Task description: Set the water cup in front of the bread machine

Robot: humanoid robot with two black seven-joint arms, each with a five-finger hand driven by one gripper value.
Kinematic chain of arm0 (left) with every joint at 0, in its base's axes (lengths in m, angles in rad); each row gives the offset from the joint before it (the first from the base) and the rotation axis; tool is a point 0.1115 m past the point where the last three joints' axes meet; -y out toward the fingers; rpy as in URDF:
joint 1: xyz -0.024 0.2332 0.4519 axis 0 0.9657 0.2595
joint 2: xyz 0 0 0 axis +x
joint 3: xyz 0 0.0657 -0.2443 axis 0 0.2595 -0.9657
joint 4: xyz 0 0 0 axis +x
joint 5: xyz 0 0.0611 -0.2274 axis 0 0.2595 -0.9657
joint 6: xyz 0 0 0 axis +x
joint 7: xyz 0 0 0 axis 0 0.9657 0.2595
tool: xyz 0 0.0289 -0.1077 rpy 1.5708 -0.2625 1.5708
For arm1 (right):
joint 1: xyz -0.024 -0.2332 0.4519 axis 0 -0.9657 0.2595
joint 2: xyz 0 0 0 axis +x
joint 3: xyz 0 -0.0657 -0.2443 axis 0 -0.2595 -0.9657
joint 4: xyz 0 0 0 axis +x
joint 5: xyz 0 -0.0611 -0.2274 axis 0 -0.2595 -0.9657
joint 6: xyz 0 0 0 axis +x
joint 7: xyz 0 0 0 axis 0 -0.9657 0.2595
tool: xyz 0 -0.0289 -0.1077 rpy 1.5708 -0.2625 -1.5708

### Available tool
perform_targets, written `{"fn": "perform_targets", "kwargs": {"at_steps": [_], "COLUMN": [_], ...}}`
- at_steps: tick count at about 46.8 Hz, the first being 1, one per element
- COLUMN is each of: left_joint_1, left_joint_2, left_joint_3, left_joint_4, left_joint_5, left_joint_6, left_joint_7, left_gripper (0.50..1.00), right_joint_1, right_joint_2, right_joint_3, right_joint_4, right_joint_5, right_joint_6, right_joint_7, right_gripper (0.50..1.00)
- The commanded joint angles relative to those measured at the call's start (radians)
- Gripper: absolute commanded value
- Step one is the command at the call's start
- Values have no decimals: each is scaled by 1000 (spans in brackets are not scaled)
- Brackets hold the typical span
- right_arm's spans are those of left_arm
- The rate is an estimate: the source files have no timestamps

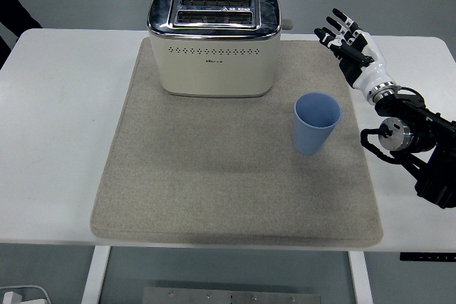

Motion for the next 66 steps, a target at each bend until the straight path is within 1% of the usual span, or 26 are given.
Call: {"fn": "perform_targets", "kwargs": {"at_steps": [1, 8, 26, 32, 39, 45, 49, 54, 61, 66], "left_joint_1": [0, 0, 0, 0, 0, 0, 0, 0, 0, 0], "left_joint_2": [0, 0, 0, 0, 0, 0, 0, 0, 0, 0], "left_joint_3": [0, 0, 0, 0, 0, 0, 0, 0, 0, 0], "left_joint_4": [0, 0, 0, 0, 0, 0, 0, 0, 0, 0], "left_joint_5": [1, 1, -1, 1, -1, -1, 1, -1, -1, 1], "left_joint_6": [0, 0, 0, 0, 0, 0, 0, 0, 0, 0], "left_joint_7": [0, 0, 0, 0, 0, -1, 0, 0, 0, 0], "left_gripper": [1000, 1000, 1000, 1000, 1000, 1000, 1000, 1000, 1000, 1000], "right_joint_1": [0, 0, 6, 6, 11, 15, 12, 5, 11, 9], "right_joint_2": [0, 0, -20, -28, -26, -32, -34, -75, -90, -119], "right_joint_3": [0, 0, 0, 1, 1, 3, 29, 43, 26, 21], "right_joint_4": [0, 0, 0, 0, 3, 28, 64, 115, 118, 120], "right_joint_5": [-1, -1, -1, 0, 0, 2, 2, -3, -12, -14], "right_joint_6": [8, 17, 8, 0, -30, -32, -33, -26, -20, -14], "right_joint_7": [0, 0, 12, 14, 6, 0, 0, 1, 7, 14], "right_gripper": [919, 919, 919, 919, 919, 919, 919, 919, 919, 919]}}
